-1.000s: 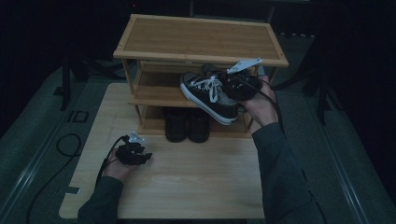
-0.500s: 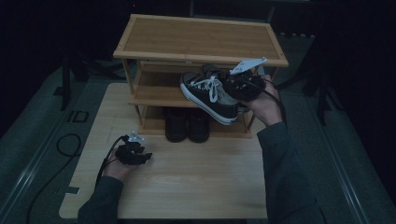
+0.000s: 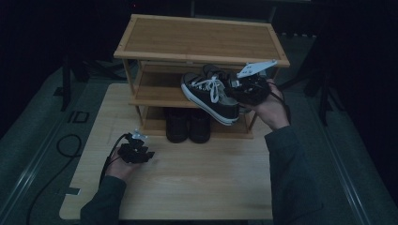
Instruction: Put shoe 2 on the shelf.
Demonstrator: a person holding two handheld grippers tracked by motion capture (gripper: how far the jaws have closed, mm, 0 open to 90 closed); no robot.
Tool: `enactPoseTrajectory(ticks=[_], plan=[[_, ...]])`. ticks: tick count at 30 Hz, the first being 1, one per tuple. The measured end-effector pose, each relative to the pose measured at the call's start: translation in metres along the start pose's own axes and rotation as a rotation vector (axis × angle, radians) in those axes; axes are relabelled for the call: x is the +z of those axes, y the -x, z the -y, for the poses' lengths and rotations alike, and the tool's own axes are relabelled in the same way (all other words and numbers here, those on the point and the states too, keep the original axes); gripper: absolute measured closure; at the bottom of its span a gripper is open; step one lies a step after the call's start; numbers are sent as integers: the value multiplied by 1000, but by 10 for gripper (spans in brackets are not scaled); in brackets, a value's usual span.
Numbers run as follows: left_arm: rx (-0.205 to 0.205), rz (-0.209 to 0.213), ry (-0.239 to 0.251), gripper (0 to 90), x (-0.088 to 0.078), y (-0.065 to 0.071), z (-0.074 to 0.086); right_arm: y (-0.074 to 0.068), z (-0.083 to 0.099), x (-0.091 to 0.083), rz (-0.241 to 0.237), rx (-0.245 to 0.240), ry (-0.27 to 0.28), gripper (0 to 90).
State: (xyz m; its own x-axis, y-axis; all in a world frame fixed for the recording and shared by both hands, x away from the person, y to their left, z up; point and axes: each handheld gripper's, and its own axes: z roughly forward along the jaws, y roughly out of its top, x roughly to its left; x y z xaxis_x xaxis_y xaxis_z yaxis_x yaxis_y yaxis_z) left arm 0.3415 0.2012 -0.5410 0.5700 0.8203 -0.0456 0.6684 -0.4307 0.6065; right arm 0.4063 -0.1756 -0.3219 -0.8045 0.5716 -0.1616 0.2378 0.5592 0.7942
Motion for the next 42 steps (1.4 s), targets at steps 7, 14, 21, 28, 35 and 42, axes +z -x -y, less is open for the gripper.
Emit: enactPoseTrajectory(ticks=[7, 14, 21, 28, 35, 42], plan=[[35, 24, 43, 679, -16, 9, -16, -6, 2, -5, -51, -10, 9, 898], [109, 55, 82, 790, -32, 18, -39, -16, 5, -9, -106, -24, 28, 899], [124, 71, 108, 888, -39, 21, -58, -23, 12, -10, -155, -43, 23, 899], [138, 93, 136, 900, -47, 24, -71, -34, 15, -7, -187, -90, -6, 900], [162, 99, 165, 900, -57, 28, -88, -39, 23, -1, -204, -104, -31, 900], [189, 91, 191, 900, -61, 34, -105, -47, 36, 10, -206, -109, -64, 899]])
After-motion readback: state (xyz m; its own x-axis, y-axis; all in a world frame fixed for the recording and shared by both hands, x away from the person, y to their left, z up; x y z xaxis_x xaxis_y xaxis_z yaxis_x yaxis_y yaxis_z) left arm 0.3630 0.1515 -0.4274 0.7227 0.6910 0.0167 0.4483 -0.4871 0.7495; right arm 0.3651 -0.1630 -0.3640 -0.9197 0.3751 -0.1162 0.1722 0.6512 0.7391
